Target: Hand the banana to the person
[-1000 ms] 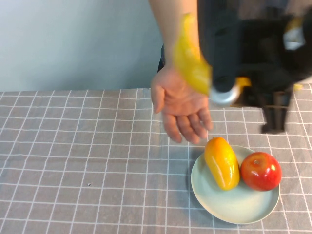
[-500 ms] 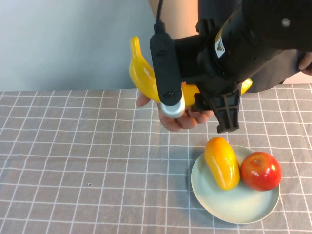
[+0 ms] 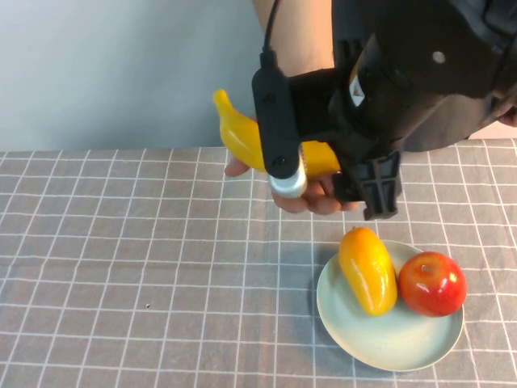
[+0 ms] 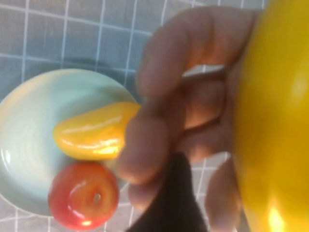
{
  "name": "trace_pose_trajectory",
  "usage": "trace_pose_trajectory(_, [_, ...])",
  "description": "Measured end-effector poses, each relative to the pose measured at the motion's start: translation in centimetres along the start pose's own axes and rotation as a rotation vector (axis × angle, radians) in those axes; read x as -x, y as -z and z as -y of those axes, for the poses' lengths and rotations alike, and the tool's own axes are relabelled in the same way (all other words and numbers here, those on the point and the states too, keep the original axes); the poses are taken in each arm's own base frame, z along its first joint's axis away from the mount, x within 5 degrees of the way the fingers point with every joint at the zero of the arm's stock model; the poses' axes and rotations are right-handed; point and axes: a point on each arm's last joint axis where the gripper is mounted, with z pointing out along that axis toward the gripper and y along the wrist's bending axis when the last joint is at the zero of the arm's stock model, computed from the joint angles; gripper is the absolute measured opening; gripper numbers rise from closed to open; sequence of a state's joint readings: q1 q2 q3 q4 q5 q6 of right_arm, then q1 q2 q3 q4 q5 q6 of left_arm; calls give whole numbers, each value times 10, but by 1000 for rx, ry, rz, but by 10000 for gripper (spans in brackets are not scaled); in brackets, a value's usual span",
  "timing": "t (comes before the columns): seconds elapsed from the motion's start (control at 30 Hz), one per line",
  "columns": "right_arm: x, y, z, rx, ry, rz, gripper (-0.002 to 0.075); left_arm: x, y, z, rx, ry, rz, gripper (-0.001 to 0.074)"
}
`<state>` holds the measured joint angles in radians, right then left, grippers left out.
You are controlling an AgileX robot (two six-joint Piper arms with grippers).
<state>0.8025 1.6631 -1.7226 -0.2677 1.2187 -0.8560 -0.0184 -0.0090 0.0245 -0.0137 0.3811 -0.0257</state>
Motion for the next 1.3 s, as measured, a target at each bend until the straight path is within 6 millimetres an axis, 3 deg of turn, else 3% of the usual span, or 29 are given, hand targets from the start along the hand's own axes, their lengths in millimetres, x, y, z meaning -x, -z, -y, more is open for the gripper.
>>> trace_pose_trajectory(0.17, [-4,36,-5,-84,-89,10,530,0,0,0,0,0,0,0])
trace_pose_trajectory(0.3, [-14,76,-10,-139,-326,89,445,0,0,0,0,0,0,0])
trace_pose_trajectory(0.53, [-51,133,-34,-163,-696,228,98,0,0,0,0,0,0,0])
trace_pose_trajectory(0.63, [-71,145,-55,-144,-802,253,22,0,0,0,0,0,0,0])
trace_pose_trajectory(0.8, [-95,155,-80,-128,-922,269,-5,0,0,0,0,0,0,0])
trace_pose_trajectory(1.1, [-111,166,-86,-202,-946,272,-9,0,0,0,0,0,0,0])
trace_pose_trajectory(1.2, [-117,158,-89,-220,-960,250,-9,0,0,0,0,0,0,0])
trace_pose_trajectory(1.3, [-133,137,-96,-270,-1027,283,-9,0,0,0,0,0,0,0])
